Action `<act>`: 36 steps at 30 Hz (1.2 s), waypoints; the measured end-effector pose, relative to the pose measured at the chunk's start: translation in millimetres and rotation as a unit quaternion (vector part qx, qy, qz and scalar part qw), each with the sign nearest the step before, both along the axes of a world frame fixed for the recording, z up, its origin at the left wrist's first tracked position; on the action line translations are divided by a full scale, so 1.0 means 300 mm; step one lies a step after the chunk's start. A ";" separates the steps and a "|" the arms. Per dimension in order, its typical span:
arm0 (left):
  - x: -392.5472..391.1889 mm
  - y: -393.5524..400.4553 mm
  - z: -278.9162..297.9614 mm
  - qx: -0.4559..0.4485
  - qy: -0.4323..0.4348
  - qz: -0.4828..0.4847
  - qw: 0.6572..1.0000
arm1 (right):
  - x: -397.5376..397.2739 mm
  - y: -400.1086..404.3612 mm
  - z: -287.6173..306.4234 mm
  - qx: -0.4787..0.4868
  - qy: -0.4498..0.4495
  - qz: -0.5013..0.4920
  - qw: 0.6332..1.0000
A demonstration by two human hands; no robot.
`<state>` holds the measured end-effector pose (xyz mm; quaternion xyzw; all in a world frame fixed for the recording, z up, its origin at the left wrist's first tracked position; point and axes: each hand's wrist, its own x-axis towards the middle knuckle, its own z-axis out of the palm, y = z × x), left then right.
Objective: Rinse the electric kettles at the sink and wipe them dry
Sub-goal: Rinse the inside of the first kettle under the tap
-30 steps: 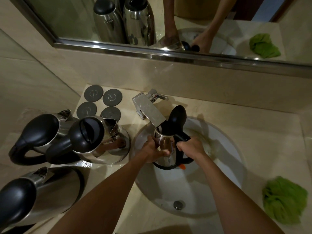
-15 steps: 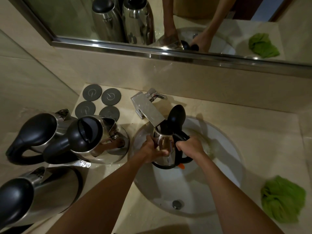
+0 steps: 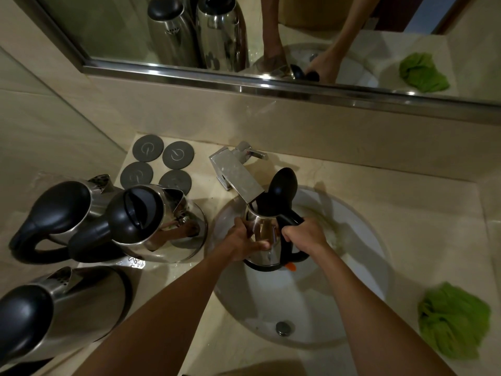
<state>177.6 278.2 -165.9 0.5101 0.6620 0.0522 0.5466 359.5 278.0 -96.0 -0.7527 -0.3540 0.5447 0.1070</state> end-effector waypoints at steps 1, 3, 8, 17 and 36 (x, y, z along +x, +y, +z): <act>0.000 -0.001 0.000 0.000 -0.001 0.001 1.000 | 0.000 0.000 0.001 0.000 0.001 0.000 1.000; -0.001 -0.002 -0.001 -0.001 -0.004 0.003 1.000 | 0.000 0.000 0.004 -0.002 0.004 0.001 1.000; -0.003 -0.004 -0.002 -0.004 -0.001 0.002 1.000 | -0.002 0.001 0.004 -0.005 0.004 -0.001 1.000; 0.001 -0.003 0.005 -0.015 -0.002 0.007 1.000 | -0.002 0.002 0.017 0.004 0.006 0.000 1.000; 0.000 0.004 0.003 -0.011 0.006 -0.008 1.000 | 0.003 0.000 0.006 0.000 0.014 0.001 1.000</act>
